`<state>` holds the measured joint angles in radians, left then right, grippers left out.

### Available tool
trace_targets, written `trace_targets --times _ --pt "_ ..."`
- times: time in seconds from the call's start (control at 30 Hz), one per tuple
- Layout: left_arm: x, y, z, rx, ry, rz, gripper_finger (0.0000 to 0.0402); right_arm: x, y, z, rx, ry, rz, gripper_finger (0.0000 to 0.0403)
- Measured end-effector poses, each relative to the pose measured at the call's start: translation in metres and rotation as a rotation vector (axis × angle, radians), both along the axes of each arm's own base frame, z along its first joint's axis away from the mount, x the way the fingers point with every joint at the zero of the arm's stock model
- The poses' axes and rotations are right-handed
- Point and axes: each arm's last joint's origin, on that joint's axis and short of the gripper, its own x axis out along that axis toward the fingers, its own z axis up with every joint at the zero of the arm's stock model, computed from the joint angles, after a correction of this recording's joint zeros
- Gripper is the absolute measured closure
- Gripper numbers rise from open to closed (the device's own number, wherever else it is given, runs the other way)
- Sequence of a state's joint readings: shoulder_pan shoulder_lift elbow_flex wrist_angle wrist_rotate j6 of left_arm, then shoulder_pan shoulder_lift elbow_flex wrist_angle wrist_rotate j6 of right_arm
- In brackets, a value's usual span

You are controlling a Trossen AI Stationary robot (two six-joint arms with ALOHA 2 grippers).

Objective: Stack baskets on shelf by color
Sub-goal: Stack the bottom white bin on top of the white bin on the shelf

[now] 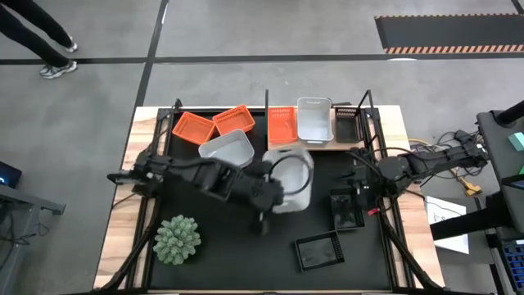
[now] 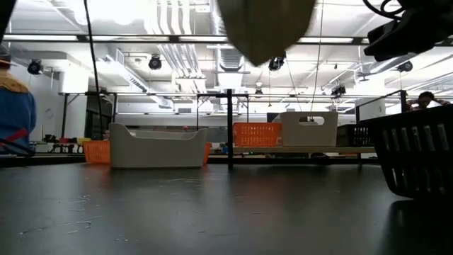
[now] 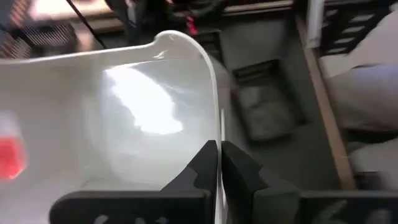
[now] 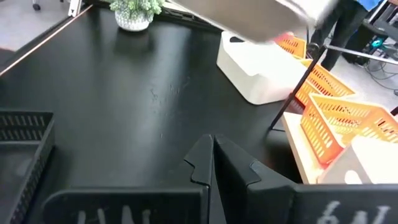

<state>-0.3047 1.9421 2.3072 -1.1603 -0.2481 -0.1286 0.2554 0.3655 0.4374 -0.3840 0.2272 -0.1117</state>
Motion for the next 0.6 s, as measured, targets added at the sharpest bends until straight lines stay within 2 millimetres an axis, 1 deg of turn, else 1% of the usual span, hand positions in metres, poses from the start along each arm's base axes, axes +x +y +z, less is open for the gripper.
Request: trace_targets --times 0.1,0.2,0.33,0.43,0.6 --pt "0.017 0.026 -0.006 0.122 0.011 -0.025 0.0401 -0.002 0.0 0.001 0.012 -0.011 -0.003 0.0394" --pt "0.035 0.057 -0.015 0.205 0.011 -0.01 0.0401 -0.002 0.0 0.001 0.023 -0.011 -0.007 0.0394" --pt "0.058 0.103 -0.027 0.258 -0.025 0.055 0.0401 -0.001 0.0 0.001 0.035 -0.008 -0.011 0.0394" --pt "0.07 0.135 -0.031 0.298 -0.061 0.096 0.0401 -0.001 0.0 0.001 0.036 -0.009 -0.012 0.0394" --pt "0.087 0.177 -0.041 0.322 -0.138 0.155 0.0401 -0.001 0.0 0.001 0.036 -0.008 -0.012 0.0394"
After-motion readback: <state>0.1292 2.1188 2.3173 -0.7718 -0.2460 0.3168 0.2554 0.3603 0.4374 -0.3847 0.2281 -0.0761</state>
